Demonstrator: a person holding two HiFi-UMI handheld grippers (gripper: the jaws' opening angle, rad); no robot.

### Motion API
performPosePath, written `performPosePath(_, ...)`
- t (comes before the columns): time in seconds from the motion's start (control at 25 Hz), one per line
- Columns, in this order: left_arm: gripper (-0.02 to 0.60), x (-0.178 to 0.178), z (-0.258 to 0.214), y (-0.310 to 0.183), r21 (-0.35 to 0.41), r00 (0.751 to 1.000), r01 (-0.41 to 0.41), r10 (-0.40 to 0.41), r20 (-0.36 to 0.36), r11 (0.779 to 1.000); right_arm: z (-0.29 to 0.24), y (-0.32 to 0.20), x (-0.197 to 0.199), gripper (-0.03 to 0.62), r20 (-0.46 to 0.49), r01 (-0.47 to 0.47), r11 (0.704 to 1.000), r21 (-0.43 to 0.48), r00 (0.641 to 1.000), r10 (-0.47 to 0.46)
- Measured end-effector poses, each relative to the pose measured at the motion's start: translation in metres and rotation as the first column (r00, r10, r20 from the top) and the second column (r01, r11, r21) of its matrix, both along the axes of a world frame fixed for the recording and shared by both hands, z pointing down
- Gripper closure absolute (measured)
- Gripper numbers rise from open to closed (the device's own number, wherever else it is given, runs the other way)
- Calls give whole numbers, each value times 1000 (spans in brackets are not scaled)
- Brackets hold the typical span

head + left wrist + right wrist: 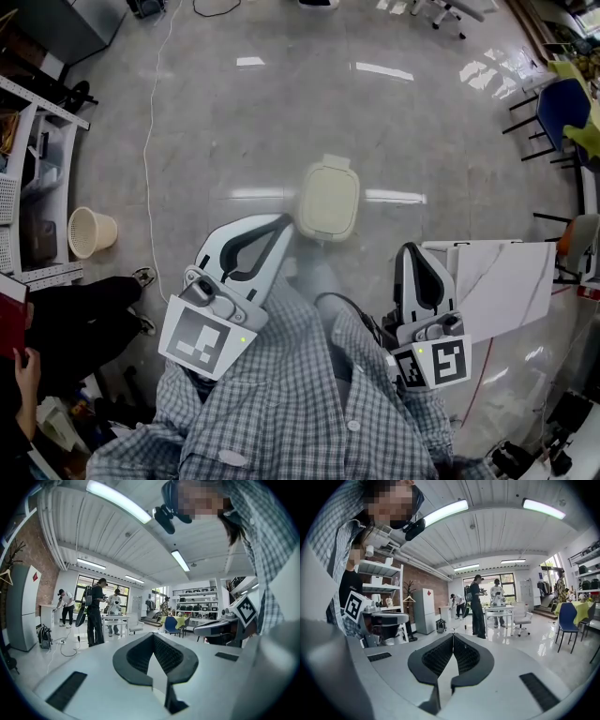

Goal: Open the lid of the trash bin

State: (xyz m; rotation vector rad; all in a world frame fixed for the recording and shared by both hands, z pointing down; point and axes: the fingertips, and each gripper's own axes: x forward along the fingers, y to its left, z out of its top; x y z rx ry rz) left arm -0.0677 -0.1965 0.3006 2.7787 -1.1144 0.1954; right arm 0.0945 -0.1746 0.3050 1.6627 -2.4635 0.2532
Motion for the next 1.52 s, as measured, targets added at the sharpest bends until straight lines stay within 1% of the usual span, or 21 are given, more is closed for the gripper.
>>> performPosePath(0.6, 577, 14, 10, -18, -28, 1000, -4, 5, 27, 1000, 14, -19, 14, 576, 21, -1, 1000, -29, 1000, 1)
performPosePath(1.52, 577, 28, 19, -34, -59, 999, -10, 12, 39, 998, 27, -37, 22, 577, 34, 11, 998, -62, 999, -9)
